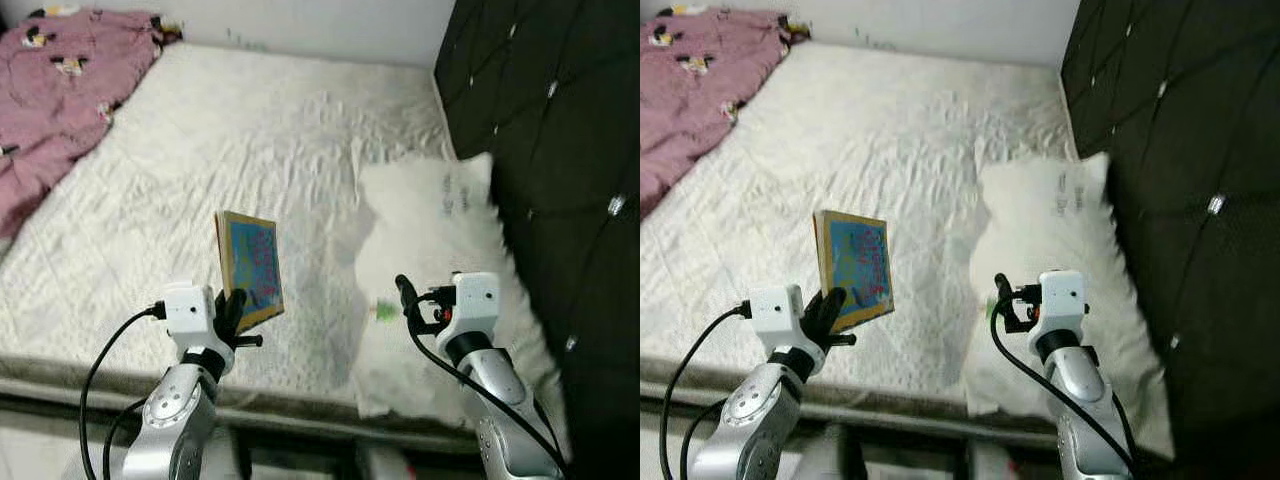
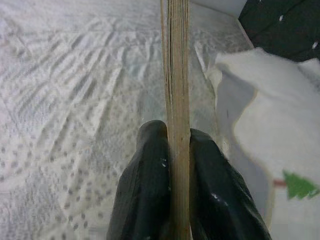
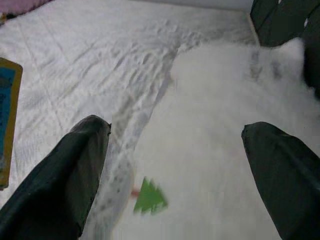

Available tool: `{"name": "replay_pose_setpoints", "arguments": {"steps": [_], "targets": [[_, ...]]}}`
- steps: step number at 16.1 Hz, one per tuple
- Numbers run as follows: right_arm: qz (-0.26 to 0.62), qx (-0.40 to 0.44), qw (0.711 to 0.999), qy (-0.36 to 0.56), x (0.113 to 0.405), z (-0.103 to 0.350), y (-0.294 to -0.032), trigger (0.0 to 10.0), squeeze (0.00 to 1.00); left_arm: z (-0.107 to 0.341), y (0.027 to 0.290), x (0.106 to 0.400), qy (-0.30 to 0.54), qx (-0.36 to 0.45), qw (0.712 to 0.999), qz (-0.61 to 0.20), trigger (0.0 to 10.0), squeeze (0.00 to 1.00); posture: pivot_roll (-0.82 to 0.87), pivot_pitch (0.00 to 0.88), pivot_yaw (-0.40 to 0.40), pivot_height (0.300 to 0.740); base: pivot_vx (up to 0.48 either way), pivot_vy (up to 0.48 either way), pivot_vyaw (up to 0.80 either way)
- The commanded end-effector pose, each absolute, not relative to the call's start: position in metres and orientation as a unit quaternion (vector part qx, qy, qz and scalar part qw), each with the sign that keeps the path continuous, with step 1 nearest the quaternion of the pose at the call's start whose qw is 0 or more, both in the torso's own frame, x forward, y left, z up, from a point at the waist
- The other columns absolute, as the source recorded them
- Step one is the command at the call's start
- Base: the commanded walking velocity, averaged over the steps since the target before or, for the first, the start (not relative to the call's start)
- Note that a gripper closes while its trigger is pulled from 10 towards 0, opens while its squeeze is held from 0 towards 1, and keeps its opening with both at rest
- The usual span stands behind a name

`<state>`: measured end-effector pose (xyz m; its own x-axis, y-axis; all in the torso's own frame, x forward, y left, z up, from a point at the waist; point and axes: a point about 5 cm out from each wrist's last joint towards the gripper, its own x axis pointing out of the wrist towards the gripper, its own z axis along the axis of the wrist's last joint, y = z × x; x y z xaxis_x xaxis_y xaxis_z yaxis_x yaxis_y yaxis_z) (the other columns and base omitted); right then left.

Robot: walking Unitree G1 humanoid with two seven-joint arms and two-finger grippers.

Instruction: Clean up the room

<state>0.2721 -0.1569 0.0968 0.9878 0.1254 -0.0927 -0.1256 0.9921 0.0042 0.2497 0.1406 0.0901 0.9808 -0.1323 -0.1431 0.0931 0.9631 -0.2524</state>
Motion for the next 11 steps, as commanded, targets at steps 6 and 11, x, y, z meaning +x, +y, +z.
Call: {"name": "replay_pose_setpoints", "arguments": {"steps": [6, 11], "targets": [[0.064, -0.008, 0.996, 0.055, 0.2714, 0.0953, -0.1573, 10.0, 0.0, 0.0964, 0.1397, 0.2527, 0.067, -0.127, 0.988, -0.057, 10.0, 0.0, -0.07, 0.155, -0.045, 0.602, 0.0, 0.0, 0.0], [0.068, -0.011, 0.996, 0.058, 0.2719, 0.0942, -0.1559, 10.0, 0.0, 0.0976, 0.1353, 0.251, 0.063, -0.12, 0.988, -0.068, 10.0, 0.0, -0.07, 0.162, -0.047, 0.575, 0.0, 0.0, 0.0]]}}
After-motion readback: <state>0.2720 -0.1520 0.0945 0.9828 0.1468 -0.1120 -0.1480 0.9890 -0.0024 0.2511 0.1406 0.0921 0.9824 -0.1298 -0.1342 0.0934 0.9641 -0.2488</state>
